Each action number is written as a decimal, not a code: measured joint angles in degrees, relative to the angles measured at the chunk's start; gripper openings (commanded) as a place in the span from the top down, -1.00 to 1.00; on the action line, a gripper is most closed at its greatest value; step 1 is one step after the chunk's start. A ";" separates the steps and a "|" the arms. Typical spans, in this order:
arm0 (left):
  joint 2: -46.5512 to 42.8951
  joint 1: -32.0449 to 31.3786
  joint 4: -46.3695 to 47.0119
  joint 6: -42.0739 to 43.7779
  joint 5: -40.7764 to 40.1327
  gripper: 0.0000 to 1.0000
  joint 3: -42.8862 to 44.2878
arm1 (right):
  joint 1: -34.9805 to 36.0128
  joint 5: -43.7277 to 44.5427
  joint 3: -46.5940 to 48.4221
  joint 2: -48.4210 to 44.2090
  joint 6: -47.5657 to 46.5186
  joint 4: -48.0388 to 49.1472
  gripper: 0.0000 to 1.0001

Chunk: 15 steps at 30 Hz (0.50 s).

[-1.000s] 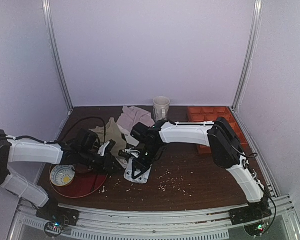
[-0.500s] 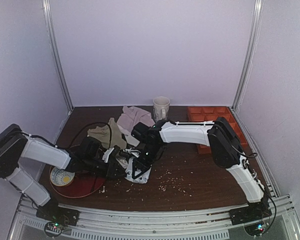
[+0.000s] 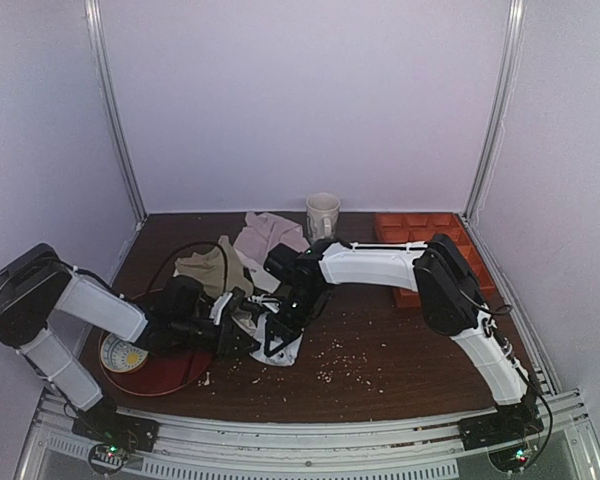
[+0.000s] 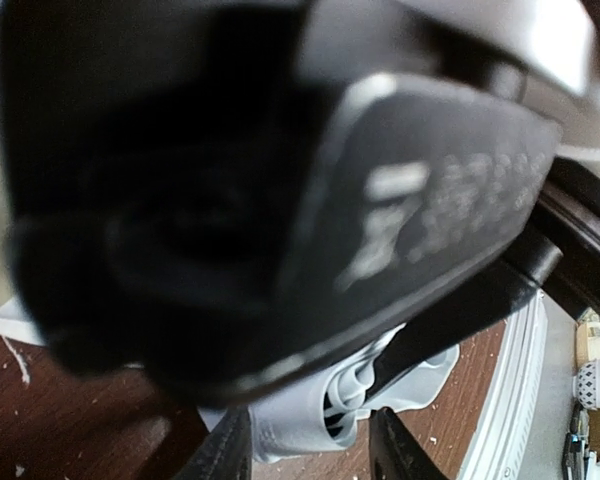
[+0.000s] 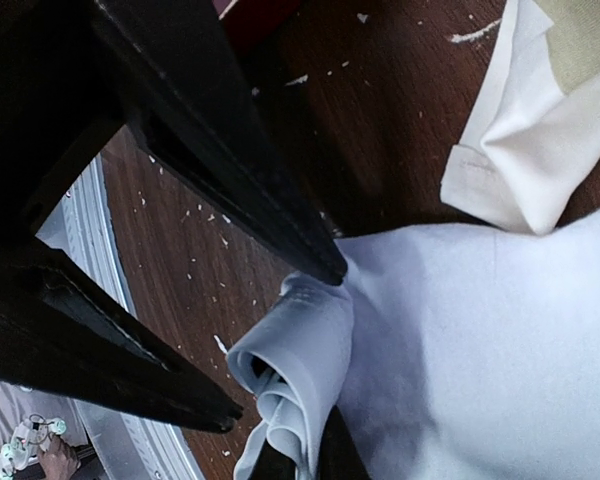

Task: Roll the underwear
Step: Roll the underwear at the center of the board.

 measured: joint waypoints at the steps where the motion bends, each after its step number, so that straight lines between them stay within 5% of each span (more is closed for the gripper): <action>1: 0.39 0.00 0.55 0.15 0.20 -0.10 0.04 | 0.00 0.02 0.09 0.00 0.04 -0.09 1.00; 15: 2.97 0.00 3.74 0.85 3.17 0.22 0.20 | -0.13 -0.48 1.03 0.81 1.01 -0.52 1.00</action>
